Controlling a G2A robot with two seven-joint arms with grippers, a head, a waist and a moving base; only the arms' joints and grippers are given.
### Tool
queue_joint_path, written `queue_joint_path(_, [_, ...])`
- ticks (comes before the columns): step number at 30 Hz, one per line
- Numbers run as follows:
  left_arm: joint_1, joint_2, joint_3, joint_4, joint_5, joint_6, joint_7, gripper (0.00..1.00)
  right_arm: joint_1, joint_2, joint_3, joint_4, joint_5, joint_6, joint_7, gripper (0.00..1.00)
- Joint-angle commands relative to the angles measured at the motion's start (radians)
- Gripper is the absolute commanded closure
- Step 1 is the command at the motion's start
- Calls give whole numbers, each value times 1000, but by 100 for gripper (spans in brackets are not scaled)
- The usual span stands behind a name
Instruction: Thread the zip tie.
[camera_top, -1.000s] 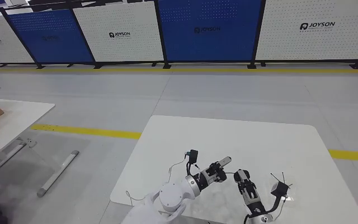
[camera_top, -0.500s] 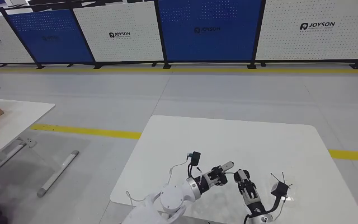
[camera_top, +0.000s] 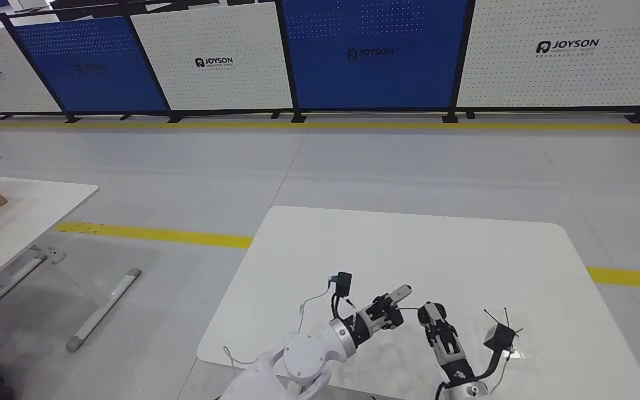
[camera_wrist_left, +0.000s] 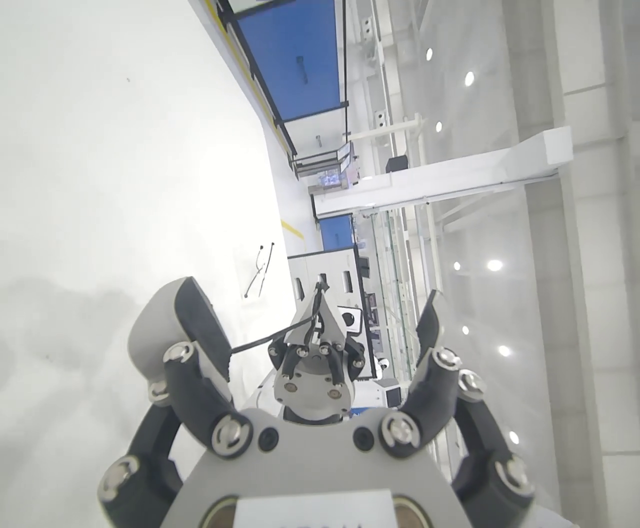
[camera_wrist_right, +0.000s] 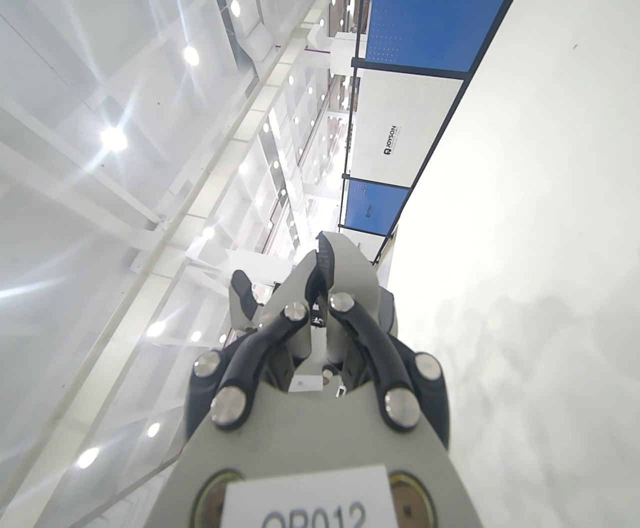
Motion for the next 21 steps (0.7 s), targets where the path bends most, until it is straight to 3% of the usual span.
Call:
queue_joint_path(1, [-4,-2,8,4,14,9,13,13,-1,-1,1,0,2,-1,-2,100])
queue_joint_path(7, [-5,-6,20,10,46,15,42,50,-1,-2,4,0,1,-3,-8,100])
queue_joint_path(13, [1,-5,11,12,54,4,48,58,-1,-2,4,0,1,-3,-8,100])
queue_joint_path(17, [10,-2,14,5,105,11,49,56,-1,-2,4,0,1,-3,-8,100])
queue_joint_path(21, [19,-1,10,-7,107,5,51,71,-1,-2,4,0,1,-3,-8,100])
